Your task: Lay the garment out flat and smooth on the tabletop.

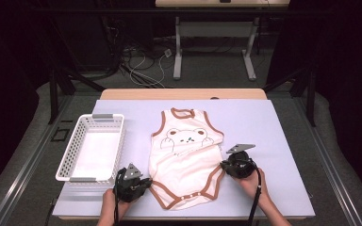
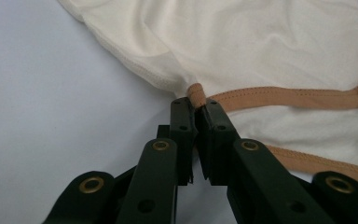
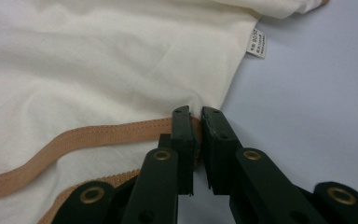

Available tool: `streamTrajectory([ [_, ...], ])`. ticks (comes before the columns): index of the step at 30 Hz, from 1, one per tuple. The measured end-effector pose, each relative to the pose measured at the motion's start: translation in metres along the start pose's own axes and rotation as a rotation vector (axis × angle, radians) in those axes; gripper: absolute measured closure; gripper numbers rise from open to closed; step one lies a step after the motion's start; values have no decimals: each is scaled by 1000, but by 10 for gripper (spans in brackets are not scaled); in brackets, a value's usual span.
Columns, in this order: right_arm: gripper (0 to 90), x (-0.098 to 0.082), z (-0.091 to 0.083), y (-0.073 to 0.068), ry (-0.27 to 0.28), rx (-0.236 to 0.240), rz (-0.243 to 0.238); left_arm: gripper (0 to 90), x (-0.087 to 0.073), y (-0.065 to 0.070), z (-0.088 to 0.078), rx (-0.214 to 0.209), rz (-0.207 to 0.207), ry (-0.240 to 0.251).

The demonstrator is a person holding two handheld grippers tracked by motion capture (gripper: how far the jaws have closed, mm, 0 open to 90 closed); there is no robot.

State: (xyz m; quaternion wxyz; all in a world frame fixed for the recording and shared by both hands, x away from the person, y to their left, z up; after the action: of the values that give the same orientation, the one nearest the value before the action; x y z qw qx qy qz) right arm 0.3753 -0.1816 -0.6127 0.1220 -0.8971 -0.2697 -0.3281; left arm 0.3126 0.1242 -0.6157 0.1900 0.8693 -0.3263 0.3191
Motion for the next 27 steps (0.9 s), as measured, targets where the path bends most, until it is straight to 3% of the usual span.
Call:
streamTrajectory([
  [2, 851, 1, 0, -2, 3, 6, 3, 850, 0, -2, 0, -19, -17, 8],
  [7, 858, 1, -1, -1, 0, -5, -18, 852, 1, 0, 1, 17, 17, 2],
  [20, 865, -5, -11, -2, -16, -24, -39, 859, 1, -3, -1, 46, 30, -7],
  [27, 867, -14, -19, -5, -28, -12, -54, 860, 2, -3, -1, 53, 36, -11],
])
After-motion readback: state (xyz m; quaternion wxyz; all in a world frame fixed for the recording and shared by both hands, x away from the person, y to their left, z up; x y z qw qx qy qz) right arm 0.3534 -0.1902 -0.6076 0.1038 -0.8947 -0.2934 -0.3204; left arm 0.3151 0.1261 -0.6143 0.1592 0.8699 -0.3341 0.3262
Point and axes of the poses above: each handheld gripper's, and its own axes: z roughly forward along the jaws, x roughly out of its top, y roughly to its right, the point moved 8 cm from there along z, roughly forward along the jaws
